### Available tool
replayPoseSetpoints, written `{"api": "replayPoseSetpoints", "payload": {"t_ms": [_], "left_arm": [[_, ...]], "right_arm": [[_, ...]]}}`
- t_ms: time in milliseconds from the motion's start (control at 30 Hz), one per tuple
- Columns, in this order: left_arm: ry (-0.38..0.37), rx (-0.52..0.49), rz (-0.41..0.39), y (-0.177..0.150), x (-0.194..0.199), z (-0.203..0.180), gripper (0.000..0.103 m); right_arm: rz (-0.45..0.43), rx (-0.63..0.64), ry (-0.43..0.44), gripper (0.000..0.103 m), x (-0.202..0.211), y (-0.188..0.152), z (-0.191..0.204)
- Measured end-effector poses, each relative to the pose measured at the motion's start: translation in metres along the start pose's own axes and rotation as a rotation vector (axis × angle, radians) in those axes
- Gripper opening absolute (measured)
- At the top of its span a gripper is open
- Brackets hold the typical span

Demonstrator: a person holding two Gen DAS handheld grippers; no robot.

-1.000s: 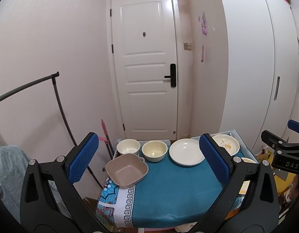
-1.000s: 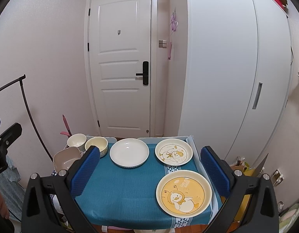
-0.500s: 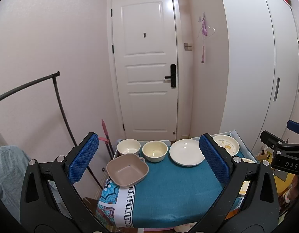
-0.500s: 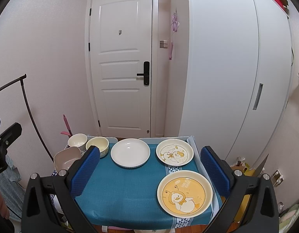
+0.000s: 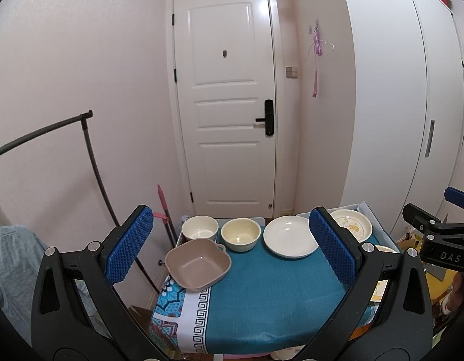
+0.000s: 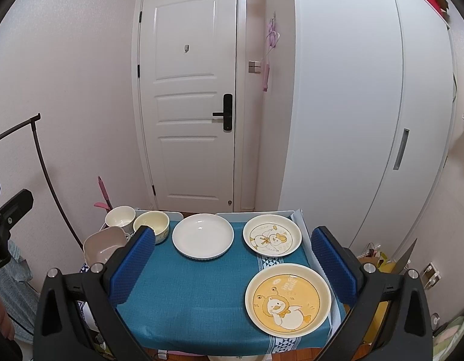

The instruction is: Organize plates and bowls

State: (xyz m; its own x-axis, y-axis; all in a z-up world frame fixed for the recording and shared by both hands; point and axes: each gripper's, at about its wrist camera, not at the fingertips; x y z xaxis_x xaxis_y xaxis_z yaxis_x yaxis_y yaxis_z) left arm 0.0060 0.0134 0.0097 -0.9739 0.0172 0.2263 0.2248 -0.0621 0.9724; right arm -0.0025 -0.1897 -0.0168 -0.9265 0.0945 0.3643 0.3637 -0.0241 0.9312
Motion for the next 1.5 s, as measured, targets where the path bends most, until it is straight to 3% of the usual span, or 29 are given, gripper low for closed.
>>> {"api": "replayPoseSetpoints", "payload": {"t_ms": [900,1067,1200,1500], "left_arm": [[-0.018,0.008,0.018,-0.001,-0.017,0.012,0.103],[-0.094,-0.004,0.07,-0.013,-0.049,0.006,0.103],[-0.224,-0.005,0.133,-0.026,-0.082,-0.008,0.103],[-0.435,-0.068,0.338,-0.073,-0.157,-0.083,0.103]], "right_arm": [[0.009,0.001,0.0,0.103,-0.009,0.005,0.007],[0.028,-0.022,0.006,0.103,-0.022,-0.003,0.003],[0.072,-0.062,-0.009,0.103,-0.041,-0.02,-0.011],[0.226,-0.203,-0.085,0.103,-0.066,-0.083,-0.078]]}}
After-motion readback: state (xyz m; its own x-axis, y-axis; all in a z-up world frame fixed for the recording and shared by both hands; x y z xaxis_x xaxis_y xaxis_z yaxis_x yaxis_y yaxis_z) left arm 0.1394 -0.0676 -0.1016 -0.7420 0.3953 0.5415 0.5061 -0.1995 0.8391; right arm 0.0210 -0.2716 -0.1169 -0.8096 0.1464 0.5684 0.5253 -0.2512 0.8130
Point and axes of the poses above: each gripper's, at about its wrist camera, not at the fingertips, and x roughly against the way its jaws point, z to its left, y to its top, and after that the axes turned 7 degrees about -z, right-handed
